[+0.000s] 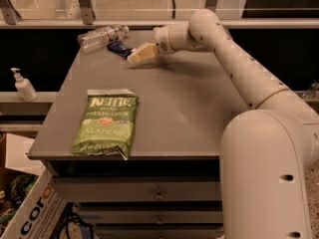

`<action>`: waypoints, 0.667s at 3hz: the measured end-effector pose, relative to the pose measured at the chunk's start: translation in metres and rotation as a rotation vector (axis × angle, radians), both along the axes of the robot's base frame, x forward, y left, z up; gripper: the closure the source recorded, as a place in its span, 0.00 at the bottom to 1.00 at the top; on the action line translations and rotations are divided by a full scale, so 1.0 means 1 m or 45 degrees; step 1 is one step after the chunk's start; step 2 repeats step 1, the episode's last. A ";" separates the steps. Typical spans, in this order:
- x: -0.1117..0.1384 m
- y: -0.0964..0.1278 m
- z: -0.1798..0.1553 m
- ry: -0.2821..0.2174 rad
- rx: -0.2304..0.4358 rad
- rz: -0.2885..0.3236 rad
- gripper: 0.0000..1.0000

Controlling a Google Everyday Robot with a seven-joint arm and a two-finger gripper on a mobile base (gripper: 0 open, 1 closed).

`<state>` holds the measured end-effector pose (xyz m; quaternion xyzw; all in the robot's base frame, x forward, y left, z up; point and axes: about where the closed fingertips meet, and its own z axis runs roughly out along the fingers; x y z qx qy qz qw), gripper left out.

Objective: Move rxbar blueberry near water bottle

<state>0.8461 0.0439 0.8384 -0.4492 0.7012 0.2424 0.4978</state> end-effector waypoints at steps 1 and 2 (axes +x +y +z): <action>0.000 0.000 0.000 0.000 0.000 0.000 0.00; 0.000 0.000 0.000 0.000 0.000 0.000 0.00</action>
Offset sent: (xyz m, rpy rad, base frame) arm 0.0000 0.0000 0.0000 0.0000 0.0000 0.0000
